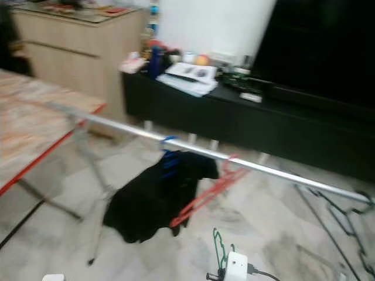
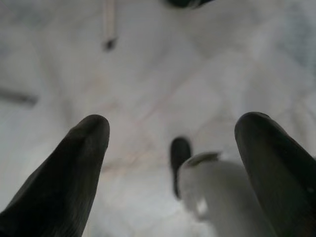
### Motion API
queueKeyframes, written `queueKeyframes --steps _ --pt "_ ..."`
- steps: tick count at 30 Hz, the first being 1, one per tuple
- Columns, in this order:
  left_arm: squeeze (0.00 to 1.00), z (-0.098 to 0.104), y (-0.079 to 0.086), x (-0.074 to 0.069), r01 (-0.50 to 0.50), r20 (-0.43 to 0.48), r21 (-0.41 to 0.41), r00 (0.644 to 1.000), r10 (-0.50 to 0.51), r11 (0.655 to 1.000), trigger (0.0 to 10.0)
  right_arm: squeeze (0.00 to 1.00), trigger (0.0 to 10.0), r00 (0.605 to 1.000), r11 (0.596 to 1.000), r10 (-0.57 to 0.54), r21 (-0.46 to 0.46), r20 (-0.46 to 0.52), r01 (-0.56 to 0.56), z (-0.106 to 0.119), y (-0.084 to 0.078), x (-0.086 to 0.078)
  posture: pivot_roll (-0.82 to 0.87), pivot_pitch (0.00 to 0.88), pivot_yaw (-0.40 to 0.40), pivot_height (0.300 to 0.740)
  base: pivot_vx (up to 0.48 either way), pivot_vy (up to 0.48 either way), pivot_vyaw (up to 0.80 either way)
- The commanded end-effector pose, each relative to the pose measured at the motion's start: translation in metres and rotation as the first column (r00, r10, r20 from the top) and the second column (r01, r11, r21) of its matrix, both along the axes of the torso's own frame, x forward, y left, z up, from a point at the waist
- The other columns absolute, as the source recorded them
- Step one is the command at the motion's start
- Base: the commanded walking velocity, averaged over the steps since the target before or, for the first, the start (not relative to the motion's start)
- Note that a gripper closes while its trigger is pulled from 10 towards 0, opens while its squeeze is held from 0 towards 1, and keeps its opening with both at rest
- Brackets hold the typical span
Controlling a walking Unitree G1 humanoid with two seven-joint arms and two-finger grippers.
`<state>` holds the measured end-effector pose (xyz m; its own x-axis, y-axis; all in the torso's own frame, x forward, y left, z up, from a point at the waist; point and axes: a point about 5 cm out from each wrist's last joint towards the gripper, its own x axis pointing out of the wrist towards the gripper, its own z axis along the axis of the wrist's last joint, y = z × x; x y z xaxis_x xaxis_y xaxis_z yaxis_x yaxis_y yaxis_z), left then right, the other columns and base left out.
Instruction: Hang hanger
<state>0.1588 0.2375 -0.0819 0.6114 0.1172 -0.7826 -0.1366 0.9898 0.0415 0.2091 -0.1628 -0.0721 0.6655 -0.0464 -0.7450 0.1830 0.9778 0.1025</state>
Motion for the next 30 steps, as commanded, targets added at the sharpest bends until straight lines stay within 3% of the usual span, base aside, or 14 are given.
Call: queueKeyframes --steps 1,4,14,18,25,26,27,29,30 --pt "0.0 -0.004 -0.01 -0.004 0.015 -0.013 -0.019 1.0 -0.015 1.0 10.0 0.0 10.0 0.998 0.999 -0.042 0.01 -0.042 0.042 -0.006 -0.004 -0.011 0.05 0.073 -0.063 0.74 0.0 0.0 -0.77" --pt "0.0 -0.004 -0.01 -0.004 0.014 -0.013 -0.018 1.0 -0.014 1.0 10.0 0.0 10.0 0.998 0.999 -0.042 0.008 -0.038 0.042 -0.006 -0.004 -0.01 0.05 0.079 -0.065 0.74 0.0 0.0 -0.67" --pt "0.0 -0.007 -0.011 -0.009 0.005 -0.032 -0.022 0.999 -0.006 1.0 10.0 0.0 10.0 1.0 1.0 -0.022 -0.006 0.021 0.022 -0.002 -0.005 -0.006 0.04 0.089 -0.07 0.74 0.0 0.0 0.0" --pt "0.0 -0.009 -0.011 -0.015 0.003 -0.048 -0.024 0.999 -0.004 1.0 10.0 0.0 10.0 0.993 0.996 -0.068 -0.047 0.097 0.073 0.003 -0.009 -0.003 0.02 0.095 -0.072 0.74 0.0 0.0 0.0" --pt "0.0 -0.011 -0.011 -0.021 0.004 -0.067 -0.02 0.998 -0.005 1.0 10.0 0.0 10.0 0.97 0.987 -0.147 -0.038 0.194 0.157 0.009 -0.013 -0.001 0.02 0.102 -0.077 0.74 0.0 0.0 0.0" --pt "0.0 -0.011 -0.011 -0.021 0.004 -0.068 -0.019 0.998 -0.005 1.0 10.0 0.0 10.0 0.954 0.985 -0.143 -0.06 0.263 0.164 0.02 -0.016 0.015 0.02 0.102 -0.078 0.74 0.0 0.0 0.0" --pt "0.0 -0.011 -0.011 -0.021 0.003 -0.068 -0.019 0.998 -0.004 1.0 10.0 0.0 10.0 0.917 0.98 -0.135 -0.085 0.376 0.179 0.045 -0.021 0.046 0.02 0.102 -0.078 0.74 0.0 0.0 0.0" --pt "0.0 -0.012 -0.012 -0.022 0.005 -0.069 -0.018 0.998 -0.006 1.0 10.0 0.0 10.0 0.826 0.968 -0.138 -0.1 0.547 0.228 0.09 -0.027 0.09 0.02 0.099 -0.079 0.74 0.0 0.0 0.0" --pt "0.0 -0.012 -0.012 -0.022 0.006 -0.069 -0.017 0.998 -0.007 1.0 10.0 0.0 10.0 0.819 0.968 -0.14 -0.098 0.556 0.232 0.092 -0.026 0.091 0.02 0.097 -0.079 0.74 0.0 0.0 0.0"
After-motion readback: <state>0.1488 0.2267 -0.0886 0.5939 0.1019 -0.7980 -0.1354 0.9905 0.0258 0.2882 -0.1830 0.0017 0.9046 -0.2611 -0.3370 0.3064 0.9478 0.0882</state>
